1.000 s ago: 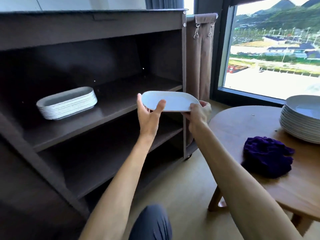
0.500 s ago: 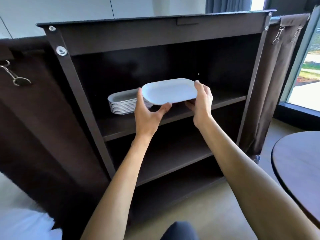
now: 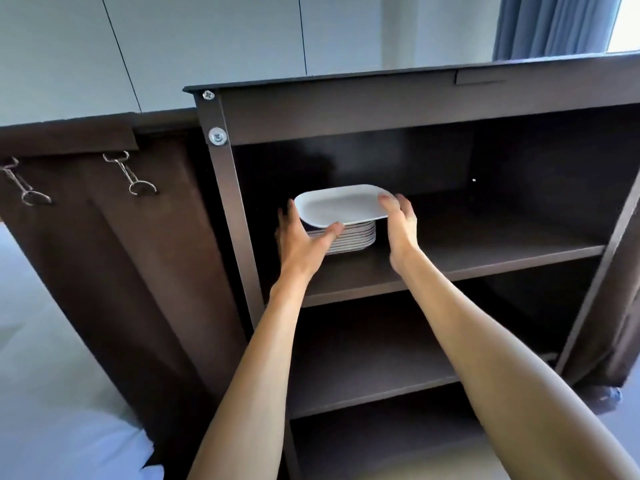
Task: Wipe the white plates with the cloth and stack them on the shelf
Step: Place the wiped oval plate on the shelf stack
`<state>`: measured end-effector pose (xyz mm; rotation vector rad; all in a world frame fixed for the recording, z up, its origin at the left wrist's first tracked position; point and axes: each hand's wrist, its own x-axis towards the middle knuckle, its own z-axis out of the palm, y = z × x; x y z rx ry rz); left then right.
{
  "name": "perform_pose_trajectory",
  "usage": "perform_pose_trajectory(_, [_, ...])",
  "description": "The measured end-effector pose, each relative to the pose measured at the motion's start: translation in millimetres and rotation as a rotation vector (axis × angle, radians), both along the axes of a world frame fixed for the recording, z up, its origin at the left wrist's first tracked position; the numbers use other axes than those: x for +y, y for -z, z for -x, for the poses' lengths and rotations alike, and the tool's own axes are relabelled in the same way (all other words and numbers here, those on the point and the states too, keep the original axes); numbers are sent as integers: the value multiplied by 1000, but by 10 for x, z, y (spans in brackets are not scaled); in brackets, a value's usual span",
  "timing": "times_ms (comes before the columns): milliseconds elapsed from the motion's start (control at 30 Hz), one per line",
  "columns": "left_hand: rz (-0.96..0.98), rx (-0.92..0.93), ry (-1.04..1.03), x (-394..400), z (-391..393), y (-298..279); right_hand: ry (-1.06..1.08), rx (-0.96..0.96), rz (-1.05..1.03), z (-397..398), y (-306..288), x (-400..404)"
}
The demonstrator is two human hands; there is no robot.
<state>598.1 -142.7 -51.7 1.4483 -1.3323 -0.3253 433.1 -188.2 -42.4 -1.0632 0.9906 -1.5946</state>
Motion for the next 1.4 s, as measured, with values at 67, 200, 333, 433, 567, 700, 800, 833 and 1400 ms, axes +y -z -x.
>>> perform_pose_trajectory(67, [-6, 51, -17, -76, -91, 32, -33, 21, -2, -104, 30, -83])
perform_pose_trajectory(200, [-44, 90, -48, -170, -193, 52, -63, 79, -22, -261, 120, -272])
perform_pose_trajectory(333, [-77, 121, -54, -282, -207, 68, -52, 201, -31, -311, 202, -487])
perform_pose_trajectory(433, [-107, 145, -63, -350, -225, 72, -38, 277, -34, -317, 238, -570])
perform_pose_trajectory(567, [-90, 114, -89, -382, -220, 96, -12, 358, -35, -321, 255, -549])
perform_pose_trajectory(700, [-54, 76, -85, -388, -242, 110, 29, 408, -38, -301, 238, -438])
perform_pose_trajectory(800, [-71, 59, -73, -390, -244, 122, 150, 475, 38, -79, 243, -207])
perform_pose_trajectory(833, [-53, 61, -95, -350, -213, 117, 216, 505, 84, 75, 257, -102])
perform_pose_trajectory(1400, [-48, -276, 940, 1885, 3777, 1601, 908, 1337, -935, 3750, 1607, 2942])
